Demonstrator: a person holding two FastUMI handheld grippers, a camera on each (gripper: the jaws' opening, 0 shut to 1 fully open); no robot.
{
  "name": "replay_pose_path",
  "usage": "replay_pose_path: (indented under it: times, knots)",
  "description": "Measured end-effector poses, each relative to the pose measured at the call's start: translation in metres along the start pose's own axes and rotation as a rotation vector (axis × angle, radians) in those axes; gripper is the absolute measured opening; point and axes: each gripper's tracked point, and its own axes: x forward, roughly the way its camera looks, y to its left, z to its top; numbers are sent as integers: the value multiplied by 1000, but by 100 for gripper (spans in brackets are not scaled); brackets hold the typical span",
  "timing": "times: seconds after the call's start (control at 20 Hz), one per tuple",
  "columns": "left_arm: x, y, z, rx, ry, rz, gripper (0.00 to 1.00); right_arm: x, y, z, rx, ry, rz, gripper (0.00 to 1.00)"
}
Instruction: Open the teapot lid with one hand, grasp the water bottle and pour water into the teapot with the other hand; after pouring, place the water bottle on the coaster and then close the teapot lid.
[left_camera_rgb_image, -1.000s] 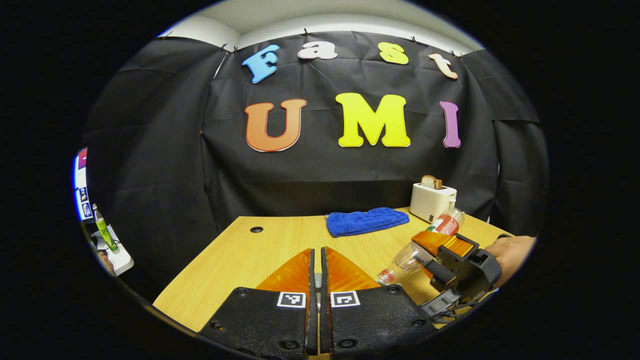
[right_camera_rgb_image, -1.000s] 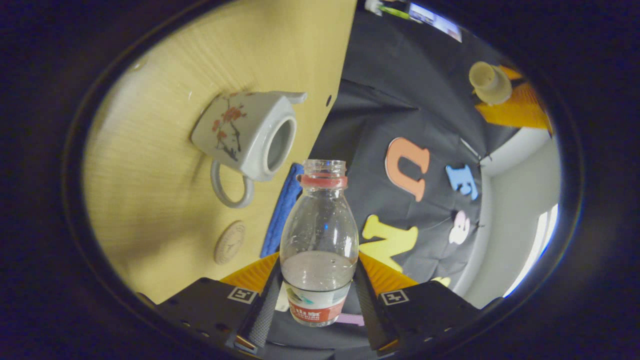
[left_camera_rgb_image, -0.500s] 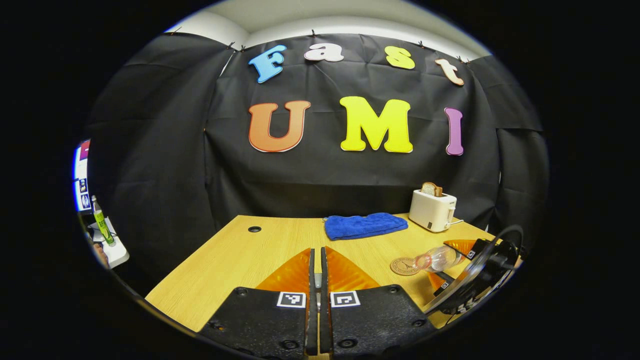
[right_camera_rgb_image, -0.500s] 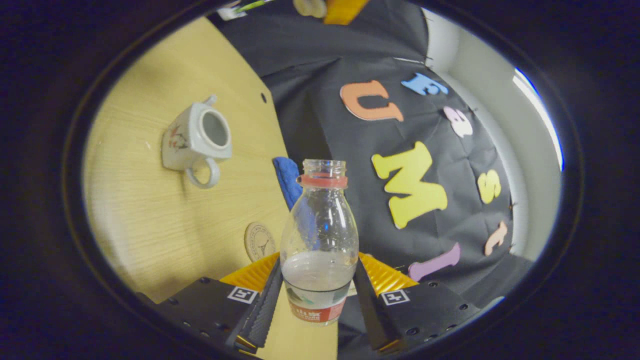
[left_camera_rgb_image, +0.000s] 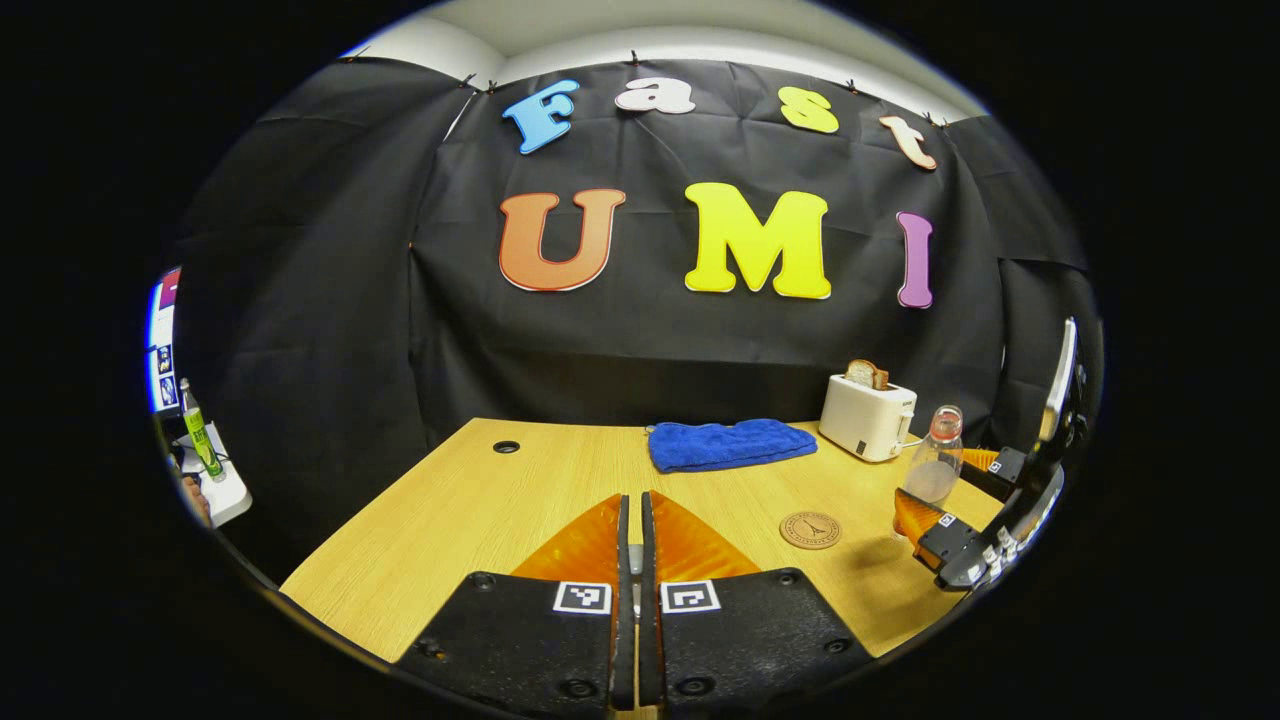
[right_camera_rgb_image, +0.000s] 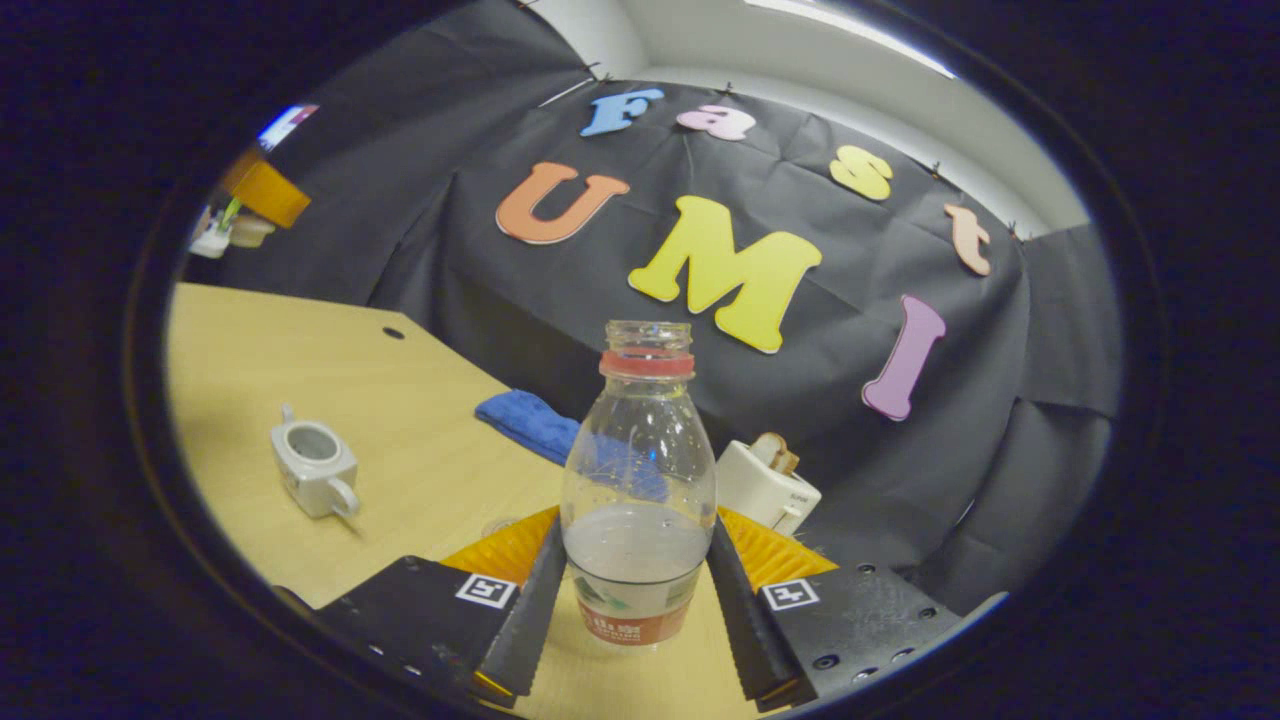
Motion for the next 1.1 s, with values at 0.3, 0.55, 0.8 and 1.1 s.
replay_pose_path:
  times: [0.3,0.55,0.8,1.1]
  knots:
    - [3,-3,-5,28,12,-3,4,34,11,17,212,-29,55,75]
    - [4,-1,-8,25,22,-1,4,71,32,17,379,0,77,77]
    - [9,5,-12,26,35,12,4,97,34,1,419,43,51,76]
    - [11,9,-18,18,52,21,4,110,40,-9,416,60,56,77]
